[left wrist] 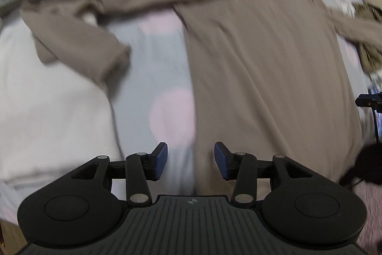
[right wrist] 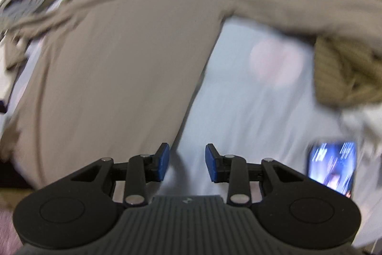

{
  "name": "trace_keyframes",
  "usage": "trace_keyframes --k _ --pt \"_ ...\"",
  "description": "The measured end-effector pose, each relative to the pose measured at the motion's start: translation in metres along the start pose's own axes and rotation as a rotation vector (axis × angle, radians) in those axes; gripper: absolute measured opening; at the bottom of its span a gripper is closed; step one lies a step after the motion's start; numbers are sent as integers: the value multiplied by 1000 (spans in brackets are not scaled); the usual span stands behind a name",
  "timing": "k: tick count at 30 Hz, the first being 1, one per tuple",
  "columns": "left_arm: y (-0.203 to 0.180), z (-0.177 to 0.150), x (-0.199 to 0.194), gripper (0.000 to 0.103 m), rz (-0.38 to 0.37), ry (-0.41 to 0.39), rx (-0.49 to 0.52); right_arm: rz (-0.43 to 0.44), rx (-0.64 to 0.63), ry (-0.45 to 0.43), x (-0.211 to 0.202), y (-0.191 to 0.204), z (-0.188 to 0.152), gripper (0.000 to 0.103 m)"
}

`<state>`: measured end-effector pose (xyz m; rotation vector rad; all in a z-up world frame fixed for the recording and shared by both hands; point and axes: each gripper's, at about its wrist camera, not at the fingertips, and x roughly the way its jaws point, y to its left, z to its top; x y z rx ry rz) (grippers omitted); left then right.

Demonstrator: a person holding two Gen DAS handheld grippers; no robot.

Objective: Fold clothes

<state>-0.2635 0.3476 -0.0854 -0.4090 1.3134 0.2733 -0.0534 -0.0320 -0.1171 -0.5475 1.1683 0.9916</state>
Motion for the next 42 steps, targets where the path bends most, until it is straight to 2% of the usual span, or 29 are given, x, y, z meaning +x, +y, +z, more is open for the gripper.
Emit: trace_keyframes --k 6,9,17,18,20,21,23,25,28,34,38,42 --pt "-13 -25 15 41 -13 125 45 56 -147 120 0 30 -31 37" --pt "-15 -29 20 41 -3 155 61 77 -208 172 1 42 -42 37" --pt "-16 -41 32 41 30 226 90 104 -266 272 14 53 -49 34" --pt "-16 -41 33 41 27 227 96 105 -279 284 15 54 -50 32" --pt "-18 -42 36 41 27 234 105 100 -291 301 19 56 -51 14" --pt "-18 -42 38 41 28 237 108 102 -287 305 19 56 -51 8" --pt "-20 -42 37 33 23 236 116 112 -275 306 18 55 -49 4" --pt "-21 -42 33 17 3 227 120 134 -257 294 11 54 -47 4" --pt "-20 -40 25 5 -63 220 109 143 -237 282 -9 51 -41 4" --pt "-25 -35 -15 1 -212 185 125 148 -184 296 -62 24 -26 3" --pt "-12 -31 -51 1 -324 152 90 161 -132 299 -99 5 -23 3" --pt "4 -40 -74 0 -411 188 55 189 -120 324 -120 2 -27 3"
